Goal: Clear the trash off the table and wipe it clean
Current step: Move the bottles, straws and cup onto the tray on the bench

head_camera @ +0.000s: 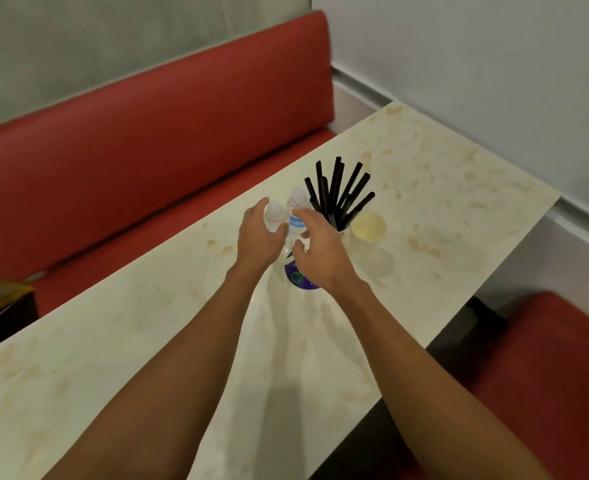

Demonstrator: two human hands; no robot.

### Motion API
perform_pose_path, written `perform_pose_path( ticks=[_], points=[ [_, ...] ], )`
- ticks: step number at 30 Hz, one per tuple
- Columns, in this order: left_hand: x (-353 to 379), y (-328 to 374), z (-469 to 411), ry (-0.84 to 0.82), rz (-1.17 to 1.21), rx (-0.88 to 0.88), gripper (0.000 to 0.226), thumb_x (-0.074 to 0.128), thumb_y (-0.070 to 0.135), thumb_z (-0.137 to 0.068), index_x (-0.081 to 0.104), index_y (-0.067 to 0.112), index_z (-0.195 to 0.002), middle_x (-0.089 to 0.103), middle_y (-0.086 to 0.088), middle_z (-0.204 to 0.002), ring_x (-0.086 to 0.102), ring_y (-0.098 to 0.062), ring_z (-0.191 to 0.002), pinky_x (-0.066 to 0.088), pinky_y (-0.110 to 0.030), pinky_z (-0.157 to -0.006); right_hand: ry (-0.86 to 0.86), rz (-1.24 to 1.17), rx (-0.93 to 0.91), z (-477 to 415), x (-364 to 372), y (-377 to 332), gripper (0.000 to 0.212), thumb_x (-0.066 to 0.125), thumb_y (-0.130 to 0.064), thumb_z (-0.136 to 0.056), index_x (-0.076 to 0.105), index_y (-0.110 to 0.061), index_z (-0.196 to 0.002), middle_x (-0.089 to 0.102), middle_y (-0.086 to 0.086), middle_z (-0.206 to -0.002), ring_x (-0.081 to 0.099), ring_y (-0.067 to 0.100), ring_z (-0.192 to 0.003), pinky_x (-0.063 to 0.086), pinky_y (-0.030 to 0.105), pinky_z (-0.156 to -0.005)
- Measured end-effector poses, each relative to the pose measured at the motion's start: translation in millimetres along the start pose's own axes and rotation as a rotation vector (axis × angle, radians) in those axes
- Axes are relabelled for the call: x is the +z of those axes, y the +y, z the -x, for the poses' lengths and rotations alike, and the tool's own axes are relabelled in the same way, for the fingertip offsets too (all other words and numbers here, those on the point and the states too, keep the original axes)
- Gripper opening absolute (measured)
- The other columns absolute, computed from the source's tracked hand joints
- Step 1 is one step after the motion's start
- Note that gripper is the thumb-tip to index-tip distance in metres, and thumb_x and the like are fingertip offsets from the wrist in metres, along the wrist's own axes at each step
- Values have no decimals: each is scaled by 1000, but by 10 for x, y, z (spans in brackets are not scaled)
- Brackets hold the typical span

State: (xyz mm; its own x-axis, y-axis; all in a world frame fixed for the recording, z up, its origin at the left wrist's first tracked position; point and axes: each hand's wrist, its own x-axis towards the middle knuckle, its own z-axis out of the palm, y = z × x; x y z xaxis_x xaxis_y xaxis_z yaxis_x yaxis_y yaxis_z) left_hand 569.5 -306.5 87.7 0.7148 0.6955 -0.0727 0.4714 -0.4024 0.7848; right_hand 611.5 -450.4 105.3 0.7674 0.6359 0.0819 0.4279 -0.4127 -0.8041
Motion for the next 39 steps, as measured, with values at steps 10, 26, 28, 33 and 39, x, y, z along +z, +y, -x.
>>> perform_pose_path(
  ticks=[10, 26, 28, 33, 39],
  points=[
    [46, -103, -138, 32, 54, 32, 43, 70, 34, -100, 61, 20, -140, 63, 0, -145, 61, -23, -127, 44, -28, -103, -111, 407, 45, -427, 295, -45, 99, 69, 3, -91, 12, -23, -168, -8, 2, -176, 32, 30, -155, 51, 37, -111],
    [-301, -349, 45, 19, 139, 48, 33, 69, 29, -100, 65, 17, -130, 68, 0, -132, 59, -11, -107, 53, -22, -93, 94, 435, 86, -553, 429, -170, 39, 65, -4, -101, 57, -3, -139, 51, 15, -135, 66, 30, -105, 54, 32, -88],
    [-375, -372, 122, 12, 140, 47, 33, 70, 29, -100, 65, 15, -130, 68, -1, -131, 59, -12, -107, 52, -25, -95, 95, 398, 85, -450, 454, -188, 35, 67, -1, -99, 61, -2, -134, 52, 15, -131, 66, 28, -103, 52, 28, -86],
    [-537, -446, 411, -37, 123, 52, 32, 71, 28, -100, 64, 18, -130, 64, 7, -123, 58, -12, -105, 48, -18, -86, 141, 335, 140, -93, 453, -233, 41, 74, 3, -92, 62, -1, -131, 50, 15, -130, 63, 25, -109, 53, 28, -92],
    [-743, -476, 907, -143, 127, 142, 30, 72, 30, -99, 65, 21, -126, 66, 8, -121, 62, -15, -108, 48, -11, -79, 238, 254, 192, 555, 484, -376, 34, 72, 0, -93, 65, 3, -126, 52, 18, -128, 63, 33, -104, 55, 41, -94]
  ],
)
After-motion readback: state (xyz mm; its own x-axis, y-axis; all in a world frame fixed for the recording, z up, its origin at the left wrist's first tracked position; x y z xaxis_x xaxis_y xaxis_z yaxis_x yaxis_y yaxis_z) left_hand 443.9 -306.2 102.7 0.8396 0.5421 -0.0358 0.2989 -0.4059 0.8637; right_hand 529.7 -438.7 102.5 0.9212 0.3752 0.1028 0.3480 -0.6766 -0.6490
